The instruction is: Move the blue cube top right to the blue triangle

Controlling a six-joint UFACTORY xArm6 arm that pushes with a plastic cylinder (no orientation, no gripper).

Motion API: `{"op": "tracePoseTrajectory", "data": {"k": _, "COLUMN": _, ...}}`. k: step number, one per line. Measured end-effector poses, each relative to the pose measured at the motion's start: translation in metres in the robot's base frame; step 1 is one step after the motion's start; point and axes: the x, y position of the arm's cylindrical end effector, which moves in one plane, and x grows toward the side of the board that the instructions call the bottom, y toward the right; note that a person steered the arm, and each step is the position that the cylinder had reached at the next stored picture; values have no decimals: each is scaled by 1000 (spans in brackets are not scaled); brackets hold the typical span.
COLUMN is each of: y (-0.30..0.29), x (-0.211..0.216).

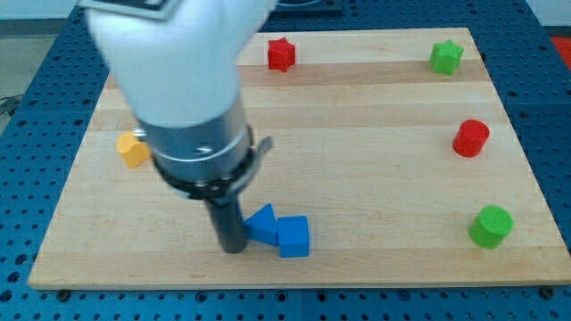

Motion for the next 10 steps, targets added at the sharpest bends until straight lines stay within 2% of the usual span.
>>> {"op": "tracePoseTrajectory", "data": {"k": 2, "y": 9, "x": 0}}
{"op": "tracePoseTrajectory", "data": {"k": 3, "y": 9, "x": 28}}
{"op": "tracePoseTrajectory", "data": {"k": 6, "y": 65, "x": 34}}
{"op": "tracePoseTrajectory", "data": {"k": 7, "y": 69, "x": 21}}
{"op": "tracePoseTrajectory", "data": {"k": 8, "y": 69, "x": -24}}
{"op": "tracePoseTrajectory", "data": {"k": 9, "y": 69, "x": -47}}
{"op": "tracePoseTrajectory", "data": {"k": 10, "y": 69, "x": -15}}
